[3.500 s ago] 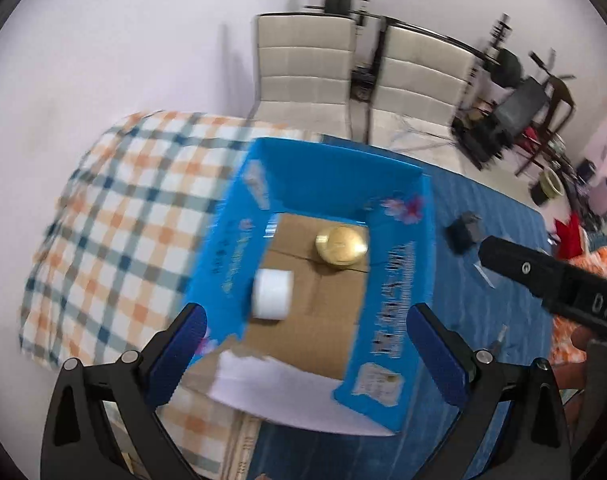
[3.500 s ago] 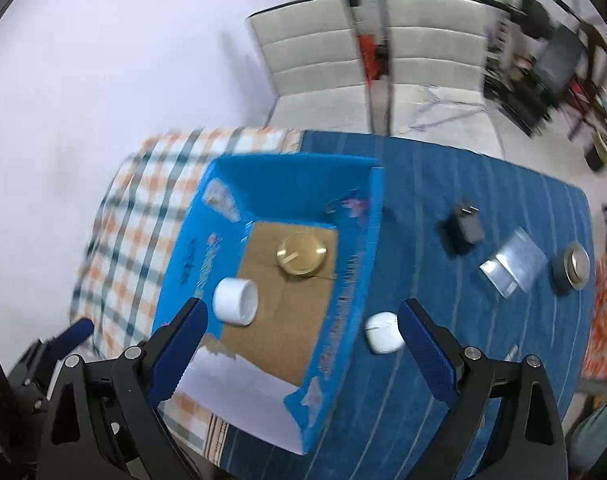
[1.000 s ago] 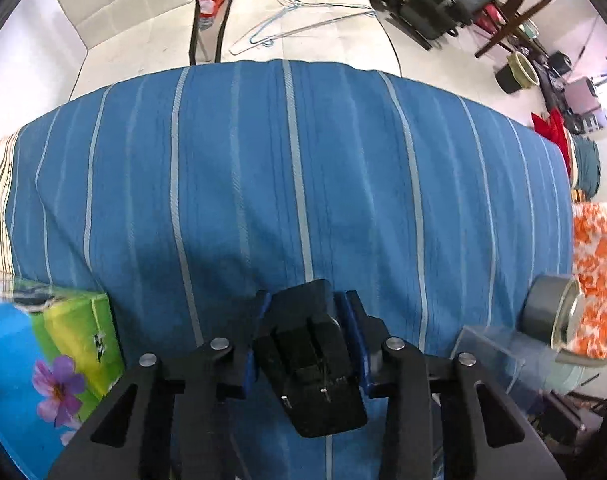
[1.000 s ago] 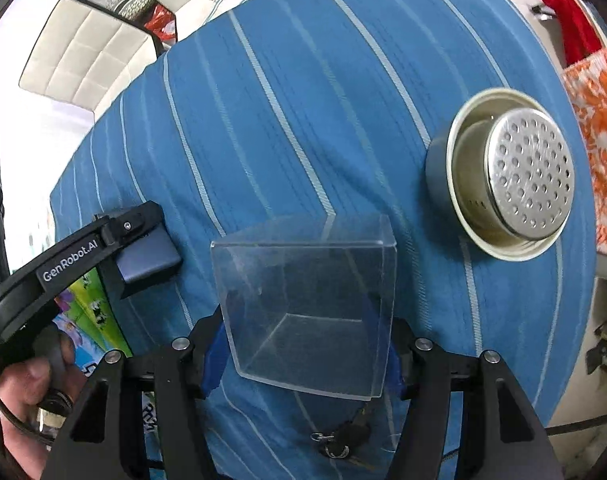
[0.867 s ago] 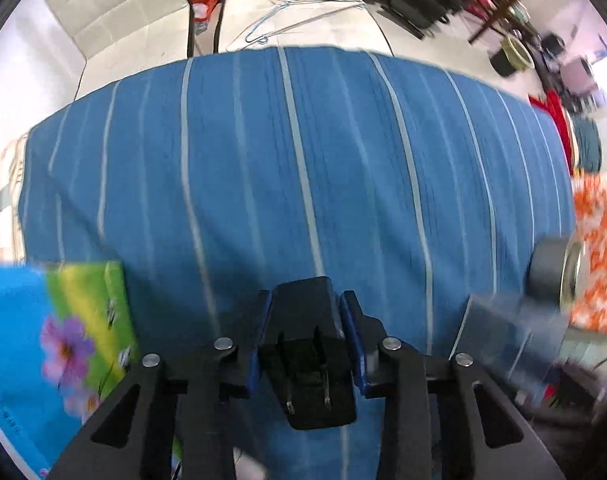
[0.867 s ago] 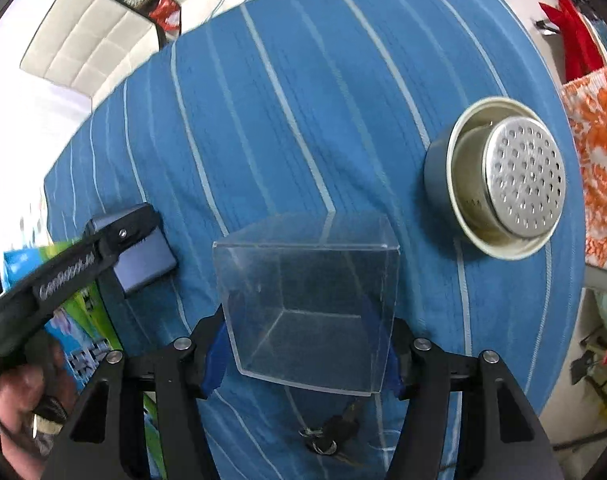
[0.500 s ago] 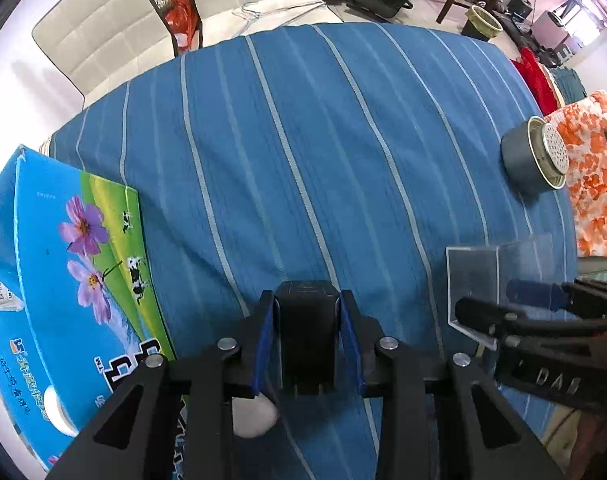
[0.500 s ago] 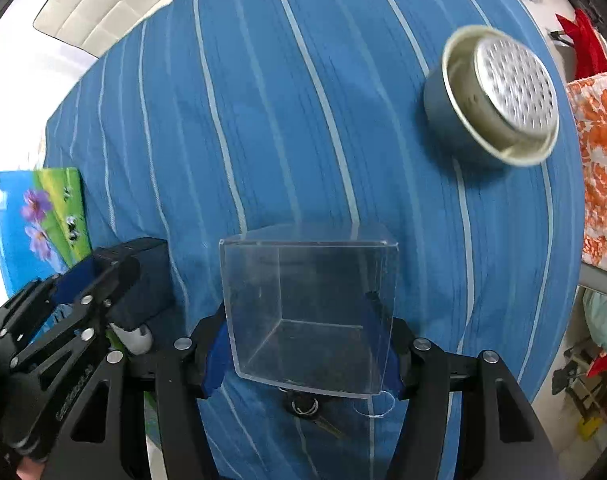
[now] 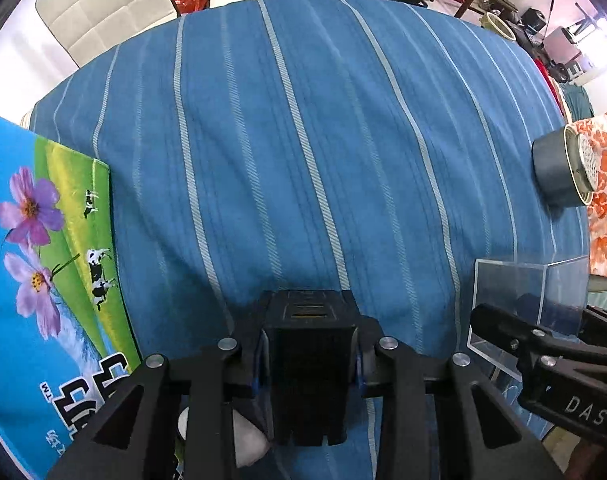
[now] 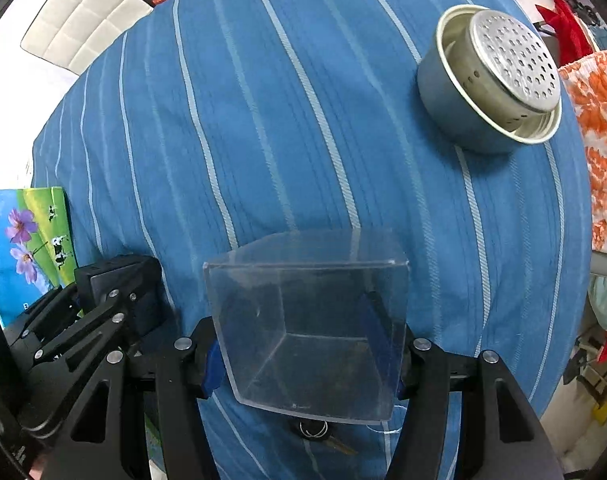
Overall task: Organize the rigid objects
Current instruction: 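Lift the clear box with the right gripper while the left gripper lifts the black charger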
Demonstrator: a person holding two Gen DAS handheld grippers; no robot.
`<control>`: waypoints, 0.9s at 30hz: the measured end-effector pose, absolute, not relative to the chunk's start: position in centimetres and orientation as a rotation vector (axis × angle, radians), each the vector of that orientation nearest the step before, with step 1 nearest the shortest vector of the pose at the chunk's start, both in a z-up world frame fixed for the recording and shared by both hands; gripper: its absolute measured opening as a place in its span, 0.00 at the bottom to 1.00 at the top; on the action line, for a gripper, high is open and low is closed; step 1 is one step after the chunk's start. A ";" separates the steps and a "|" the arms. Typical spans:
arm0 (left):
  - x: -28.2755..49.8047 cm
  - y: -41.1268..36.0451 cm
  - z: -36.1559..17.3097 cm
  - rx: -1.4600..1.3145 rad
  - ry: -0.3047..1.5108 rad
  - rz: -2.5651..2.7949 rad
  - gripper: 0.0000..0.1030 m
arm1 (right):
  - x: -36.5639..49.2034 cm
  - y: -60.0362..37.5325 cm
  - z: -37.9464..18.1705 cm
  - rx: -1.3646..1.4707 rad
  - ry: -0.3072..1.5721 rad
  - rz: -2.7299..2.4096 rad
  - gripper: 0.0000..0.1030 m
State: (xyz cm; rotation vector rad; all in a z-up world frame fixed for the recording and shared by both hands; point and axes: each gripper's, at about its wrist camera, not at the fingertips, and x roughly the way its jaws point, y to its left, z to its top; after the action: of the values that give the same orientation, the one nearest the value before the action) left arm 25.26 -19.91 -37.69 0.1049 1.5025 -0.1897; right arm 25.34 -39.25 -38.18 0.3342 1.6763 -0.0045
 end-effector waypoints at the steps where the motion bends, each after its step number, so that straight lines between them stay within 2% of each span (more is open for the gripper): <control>1: 24.8 -19.7 -37.6 0.112 1.500 -0.191 0.28 | 25.3 -39.4 -38.2 0.341 1.672 -0.007 0.61; 7: 24.9 -20.9 -37.4 0.116 1.499 -0.184 0.27 | 24.7 -40.5 -37.6 0.323 1.664 -0.019 0.61; 11: 24.1 -20.4 -35.3 0.111 1.483 -0.190 0.27 | 24.7 -39.0 -37.4 0.323 1.658 -0.028 0.60; 27: 18.6 -15.5 -26.6 0.051 1.360 -0.191 0.27 | 22.7 -36.0 -28.8 0.328 1.525 0.062 0.59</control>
State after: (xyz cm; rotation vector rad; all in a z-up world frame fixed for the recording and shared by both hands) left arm 18.55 -15.51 -26.63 0.0507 1.3596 -0.1915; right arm 22.71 -35.96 -28.82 0.3276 1.5253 0.0616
